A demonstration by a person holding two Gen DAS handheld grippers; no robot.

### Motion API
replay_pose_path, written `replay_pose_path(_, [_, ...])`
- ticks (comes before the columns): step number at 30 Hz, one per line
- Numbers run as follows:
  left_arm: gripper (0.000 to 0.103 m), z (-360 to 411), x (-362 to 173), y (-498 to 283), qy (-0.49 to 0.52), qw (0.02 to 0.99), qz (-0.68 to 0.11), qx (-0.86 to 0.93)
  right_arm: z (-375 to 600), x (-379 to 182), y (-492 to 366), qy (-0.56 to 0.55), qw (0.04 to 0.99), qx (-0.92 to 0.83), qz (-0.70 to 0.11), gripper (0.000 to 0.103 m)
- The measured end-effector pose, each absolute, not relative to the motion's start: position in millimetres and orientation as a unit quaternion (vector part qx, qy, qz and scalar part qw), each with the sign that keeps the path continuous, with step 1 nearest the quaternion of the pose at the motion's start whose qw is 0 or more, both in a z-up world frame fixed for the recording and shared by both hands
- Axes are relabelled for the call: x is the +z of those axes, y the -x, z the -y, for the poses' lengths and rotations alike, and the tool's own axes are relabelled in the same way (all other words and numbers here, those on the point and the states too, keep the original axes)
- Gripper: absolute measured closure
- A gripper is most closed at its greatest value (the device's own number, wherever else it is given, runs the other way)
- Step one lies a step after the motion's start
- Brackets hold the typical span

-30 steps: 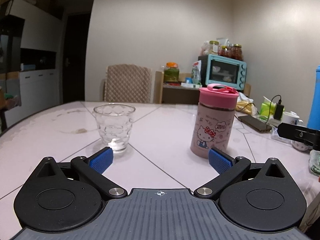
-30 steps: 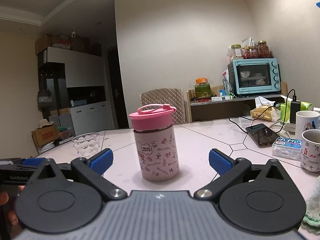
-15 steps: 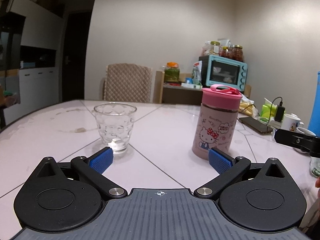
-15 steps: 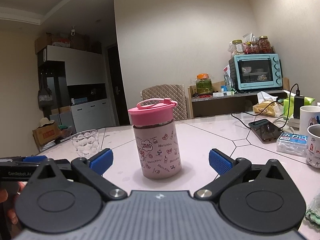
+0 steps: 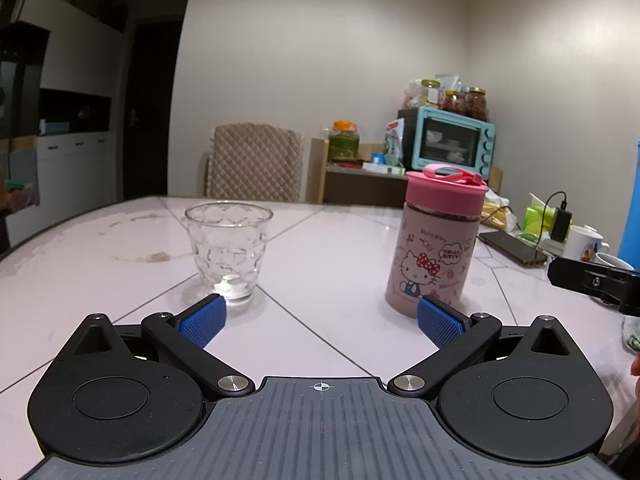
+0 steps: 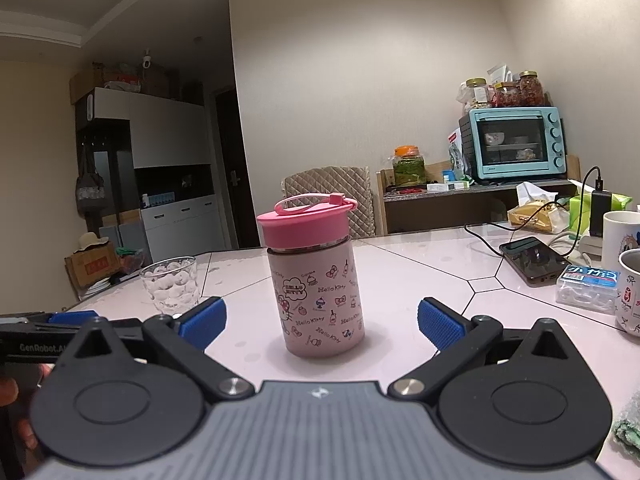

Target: Unscrew bottle cap and pour

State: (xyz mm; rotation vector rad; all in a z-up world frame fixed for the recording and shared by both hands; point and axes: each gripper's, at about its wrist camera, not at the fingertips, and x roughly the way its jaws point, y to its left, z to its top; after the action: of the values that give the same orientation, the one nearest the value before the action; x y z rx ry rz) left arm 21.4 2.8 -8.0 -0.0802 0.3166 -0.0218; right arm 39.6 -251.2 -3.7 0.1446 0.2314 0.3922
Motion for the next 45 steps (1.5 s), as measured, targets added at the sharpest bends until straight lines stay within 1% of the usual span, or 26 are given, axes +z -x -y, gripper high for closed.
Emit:
replay_pose_path(32, [0.0,-2.1,-10.0,-23.7,0.033,0.987,-0.158,-0.015,245.0,-7.9,-46.4,-0.067,0.97,0.193,-0.13,0.0])
replay_pose_path(45, [0.0,4.1,-1.3,-30.9,0.014,0.987,-0.15,-0.057,243.0,-0.9,-52.4,-0.062,0.971,0.194,-0.124,0.0])
